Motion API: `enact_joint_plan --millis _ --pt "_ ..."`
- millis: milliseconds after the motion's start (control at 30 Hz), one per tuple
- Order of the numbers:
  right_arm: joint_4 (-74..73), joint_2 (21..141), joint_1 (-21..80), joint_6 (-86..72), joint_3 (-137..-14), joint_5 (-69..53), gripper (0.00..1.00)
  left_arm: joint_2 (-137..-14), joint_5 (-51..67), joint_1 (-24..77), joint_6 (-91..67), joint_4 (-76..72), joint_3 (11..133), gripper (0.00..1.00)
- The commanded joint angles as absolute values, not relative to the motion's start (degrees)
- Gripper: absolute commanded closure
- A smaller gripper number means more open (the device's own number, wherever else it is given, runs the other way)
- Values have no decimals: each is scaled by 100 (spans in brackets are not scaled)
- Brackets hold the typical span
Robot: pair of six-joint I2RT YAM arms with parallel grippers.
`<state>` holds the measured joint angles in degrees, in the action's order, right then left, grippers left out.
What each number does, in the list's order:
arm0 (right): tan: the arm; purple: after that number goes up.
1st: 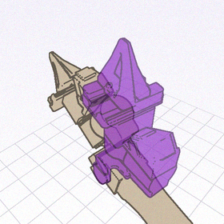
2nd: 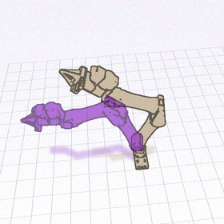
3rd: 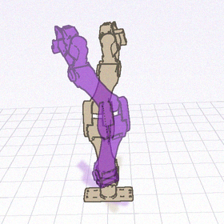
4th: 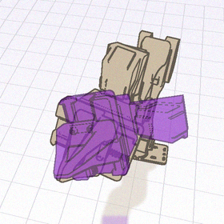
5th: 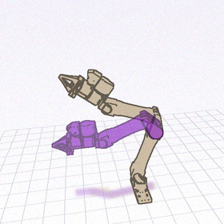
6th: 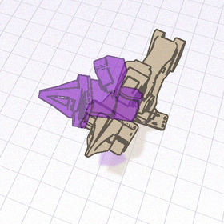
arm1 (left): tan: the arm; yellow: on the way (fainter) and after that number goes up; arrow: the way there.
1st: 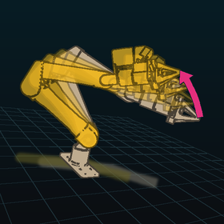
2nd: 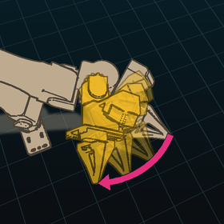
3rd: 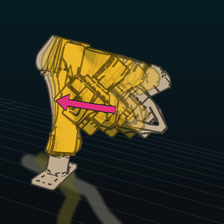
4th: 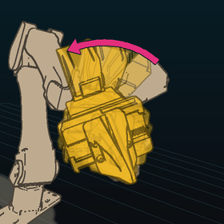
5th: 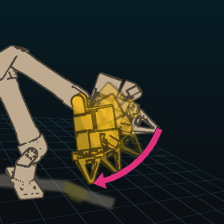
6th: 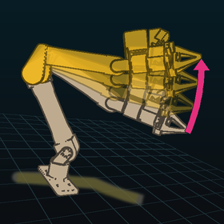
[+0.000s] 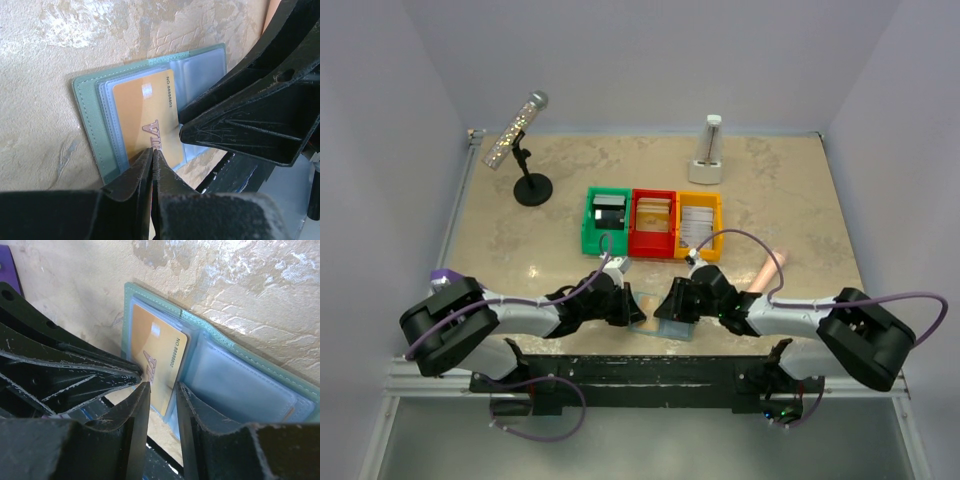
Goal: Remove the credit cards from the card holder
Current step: Remove the credit card from the card holder.
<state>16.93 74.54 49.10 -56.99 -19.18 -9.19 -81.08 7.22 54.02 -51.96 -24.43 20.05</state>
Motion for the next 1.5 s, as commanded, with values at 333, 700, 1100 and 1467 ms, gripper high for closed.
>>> enact_joint_plan --millis 333,700,1100,1467 --pt "2636 7778 4825 -5985 -1705 -1151 66 -8481 615 5379 -5159 -1951 1978 100" --pt "2452 7717 4746 -5933 -1635 -1116 66 -7902 536 5379 -5098 -1837 1925 91" --pt "2276 7655 4746 -5862 -1679 -1081 66 -7673 361 5379 -4992 -1433 2100 88" --pt "2153 7585 4737 -5801 -1705 -1063 66 -7102 106 5379 -4992 -1380 1907 87"
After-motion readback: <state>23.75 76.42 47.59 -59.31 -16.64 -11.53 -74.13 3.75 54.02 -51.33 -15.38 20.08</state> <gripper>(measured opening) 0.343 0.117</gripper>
